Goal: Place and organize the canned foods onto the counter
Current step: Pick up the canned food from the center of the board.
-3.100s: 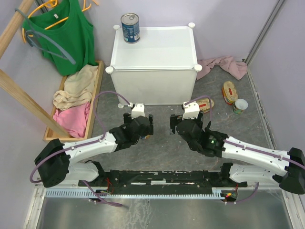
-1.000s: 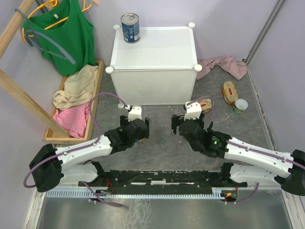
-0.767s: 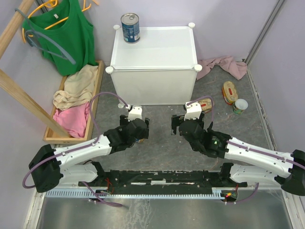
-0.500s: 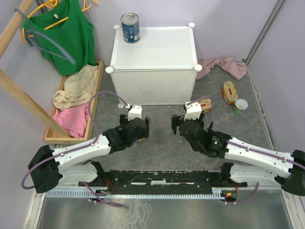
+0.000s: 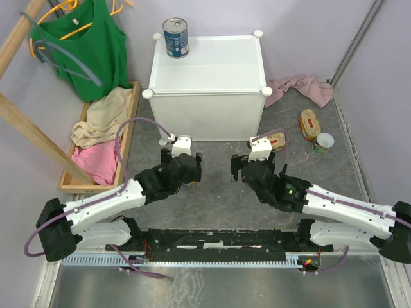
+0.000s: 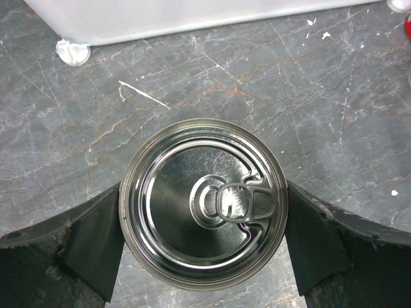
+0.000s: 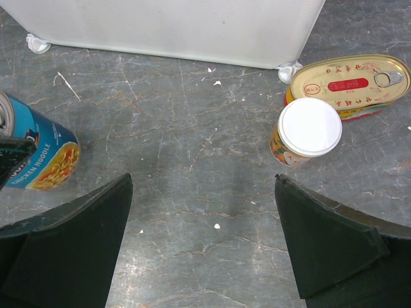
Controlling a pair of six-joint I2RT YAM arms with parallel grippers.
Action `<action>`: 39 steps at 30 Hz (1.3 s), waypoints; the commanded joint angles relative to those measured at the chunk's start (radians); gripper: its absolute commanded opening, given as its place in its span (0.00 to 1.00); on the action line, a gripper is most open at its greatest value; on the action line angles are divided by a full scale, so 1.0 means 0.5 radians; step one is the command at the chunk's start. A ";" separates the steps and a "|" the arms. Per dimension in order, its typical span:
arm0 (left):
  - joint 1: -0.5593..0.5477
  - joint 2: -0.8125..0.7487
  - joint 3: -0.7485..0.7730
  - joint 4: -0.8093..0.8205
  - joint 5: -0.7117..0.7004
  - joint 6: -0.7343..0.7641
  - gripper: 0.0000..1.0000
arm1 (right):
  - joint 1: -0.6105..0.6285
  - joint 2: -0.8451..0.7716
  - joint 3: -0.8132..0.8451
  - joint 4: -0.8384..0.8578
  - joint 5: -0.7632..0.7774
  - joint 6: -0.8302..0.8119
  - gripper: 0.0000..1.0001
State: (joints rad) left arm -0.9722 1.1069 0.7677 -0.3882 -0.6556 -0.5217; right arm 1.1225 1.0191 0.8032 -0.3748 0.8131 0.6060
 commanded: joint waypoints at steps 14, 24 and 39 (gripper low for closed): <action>-0.009 -0.083 0.418 0.089 -0.214 0.167 0.03 | -0.004 -0.026 0.073 0.016 0.025 0.001 1.00; -0.010 -0.024 0.580 0.058 -0.237 0.240 0.03 | -0.005 -0.001 0.092 0.029 0.018 -0.012 1.00; -0.005 0.054 0.854 -0.079 -0.292 0.321 0.03 | -0.005 0.011 0.112 0.041 0.006 -0.022 1.00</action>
State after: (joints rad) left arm -0.9730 1.1454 1.0767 -0.5320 -0.7151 -0.4107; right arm 1.1229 1.0267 0.8135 -0.3744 0.8124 0.6041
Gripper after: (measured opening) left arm 0.952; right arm 0.996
